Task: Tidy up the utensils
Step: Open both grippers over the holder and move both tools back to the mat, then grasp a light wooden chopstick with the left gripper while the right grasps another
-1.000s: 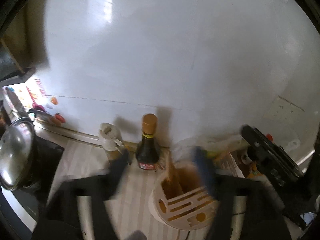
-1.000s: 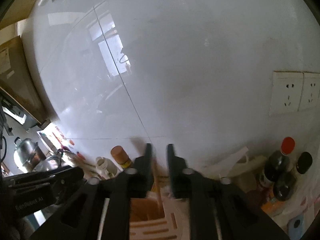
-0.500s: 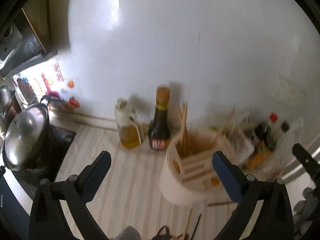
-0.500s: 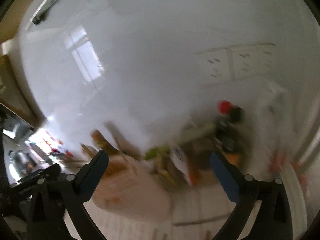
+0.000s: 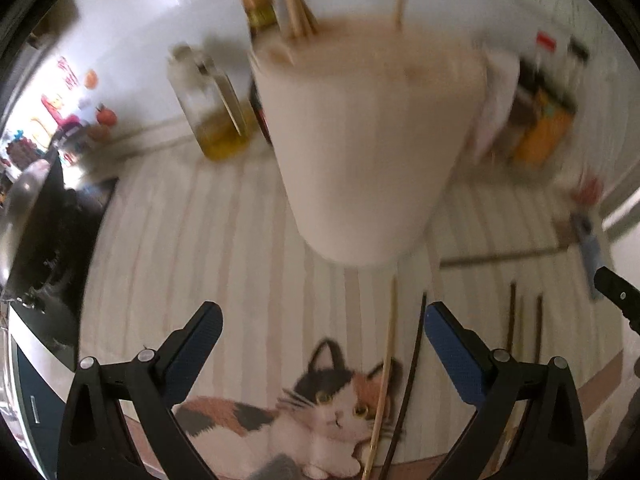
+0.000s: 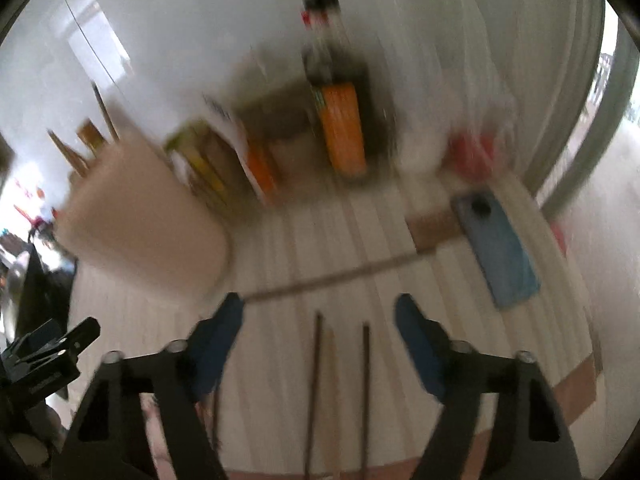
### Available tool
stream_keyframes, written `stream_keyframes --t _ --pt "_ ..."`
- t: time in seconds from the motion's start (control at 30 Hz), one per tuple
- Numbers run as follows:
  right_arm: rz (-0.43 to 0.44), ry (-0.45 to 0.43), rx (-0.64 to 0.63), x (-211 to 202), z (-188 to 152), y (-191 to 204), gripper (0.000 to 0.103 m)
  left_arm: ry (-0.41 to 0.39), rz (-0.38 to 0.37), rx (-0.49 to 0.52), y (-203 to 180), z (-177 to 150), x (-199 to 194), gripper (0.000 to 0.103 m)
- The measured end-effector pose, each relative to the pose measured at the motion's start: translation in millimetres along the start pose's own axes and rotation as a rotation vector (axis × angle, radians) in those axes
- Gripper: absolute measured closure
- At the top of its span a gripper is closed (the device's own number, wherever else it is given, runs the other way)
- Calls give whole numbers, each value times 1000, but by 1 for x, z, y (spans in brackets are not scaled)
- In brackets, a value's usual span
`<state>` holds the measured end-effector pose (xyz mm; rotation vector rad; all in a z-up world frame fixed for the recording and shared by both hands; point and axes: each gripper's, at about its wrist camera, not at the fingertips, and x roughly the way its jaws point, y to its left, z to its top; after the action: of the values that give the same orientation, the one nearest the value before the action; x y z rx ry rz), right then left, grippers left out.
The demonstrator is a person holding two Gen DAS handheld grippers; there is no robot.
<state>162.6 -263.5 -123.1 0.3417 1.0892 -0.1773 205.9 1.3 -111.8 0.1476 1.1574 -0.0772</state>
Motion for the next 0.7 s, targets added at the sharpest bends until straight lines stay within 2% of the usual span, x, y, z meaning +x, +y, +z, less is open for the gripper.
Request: stream_keyframes --t 0.1,0.2,0.27,0.3,0.37,0.43,0.5,0.57,0.63,0.7 --pt "-13 69 22 16 -16 -13 42 73 -5 17 -7 -12 24 3" --pt "-28 123 43 30 -30 -24 48 143 -40 40 -13 -21 47 14" --pt "-30 150 64 38 -37 -30 50 180 -60 64 -18 -26 61 29" --pt "-38 163 74 42 -40 -34 51 199 -67 78 -21 -29 68 33" --pt "-43 194 90 50 -47 -38 54 229 -70 97 -26 -33 79 50" --pt "-15 220 94 54 -53 -36 56 245 -65 107 -28 -36 86 61" --pt "11 242 72 58 -58 -26 59 230 -62 104 -28 -37 87 66" --pt "48 262 53 64 -61 -16 62 243 -51 116 -29 -38 90 87" --pt "50 279 40 70 -65 -8 69 244 -61 100 -25 -39 93 92" --pt "16 295 38 79 -67 -4 73 238 -46 99 -23 -41 94 95"
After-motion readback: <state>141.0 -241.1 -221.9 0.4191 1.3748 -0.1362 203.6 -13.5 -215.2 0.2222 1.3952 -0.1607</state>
